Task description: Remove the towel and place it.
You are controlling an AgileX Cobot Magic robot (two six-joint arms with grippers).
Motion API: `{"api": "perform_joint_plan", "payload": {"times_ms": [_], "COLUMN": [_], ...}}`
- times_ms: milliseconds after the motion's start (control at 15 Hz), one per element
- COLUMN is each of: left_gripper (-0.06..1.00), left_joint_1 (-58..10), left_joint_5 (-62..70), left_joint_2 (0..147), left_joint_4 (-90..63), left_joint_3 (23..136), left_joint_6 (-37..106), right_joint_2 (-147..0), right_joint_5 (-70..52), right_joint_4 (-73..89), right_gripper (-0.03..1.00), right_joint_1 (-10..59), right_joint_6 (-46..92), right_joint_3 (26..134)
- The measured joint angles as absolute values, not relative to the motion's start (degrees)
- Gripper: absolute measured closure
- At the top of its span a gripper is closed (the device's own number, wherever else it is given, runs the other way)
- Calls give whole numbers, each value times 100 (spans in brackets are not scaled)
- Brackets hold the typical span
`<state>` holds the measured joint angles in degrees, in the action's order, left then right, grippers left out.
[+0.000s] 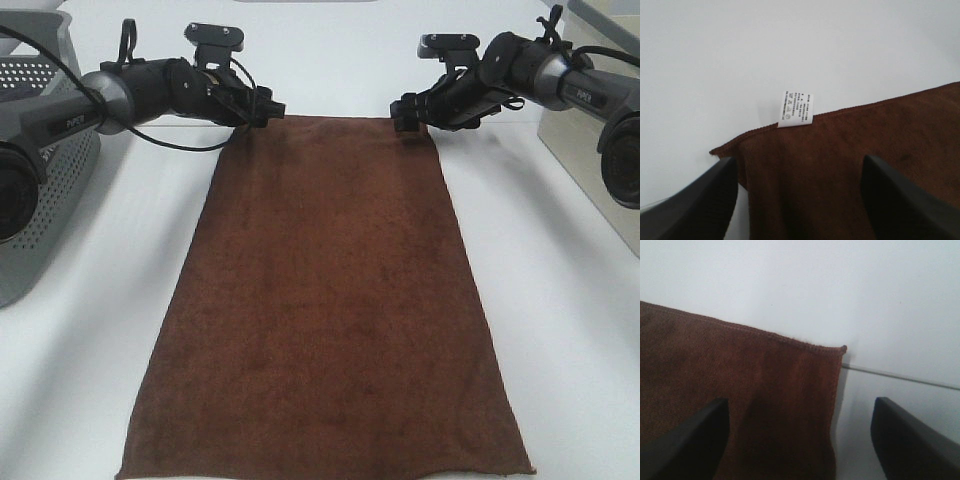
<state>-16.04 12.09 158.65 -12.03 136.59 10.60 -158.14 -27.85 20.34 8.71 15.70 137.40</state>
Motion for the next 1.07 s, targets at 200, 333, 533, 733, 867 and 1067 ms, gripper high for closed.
{"api": "perform_joint_plan", "payload": {"times_ms": [200,333,533,733,867,1067], "left_gripper": [30,29,29,29,29,29], "left_joint_1": [-1604,-1547,-1427,-1404,-1404,-1404], "left_joint_5": [1404,1427,1243,1014,951,917], "left_joint_2": [15831,15779,15837,16100,16215,16295], "left_joint_4": [-985,-871,-922,-980,-980,-985], "left_joint_3": [13659,13659,13659,13659,13659,13659], "left_joint_6": [1060,1060,1060,1054,1060,1060], "right_joint_2": [-15653,-15435,-15361,-15361,-15361,-15361], "right_joint_5": [-3077,-3266,-3575,-3627,-3633,-3655], "right_joint_4": [2023,2023,2023,2023,2023,2023], "right_gripper": [19,19,19,19,19,19], "right_joint_1": [871,871,871,871,871,871], "right_joint_6": [1576,1587,1587,1610,1610,1610], "right_joint_3": [13734,13734,13751,13751,13751,13751]}}
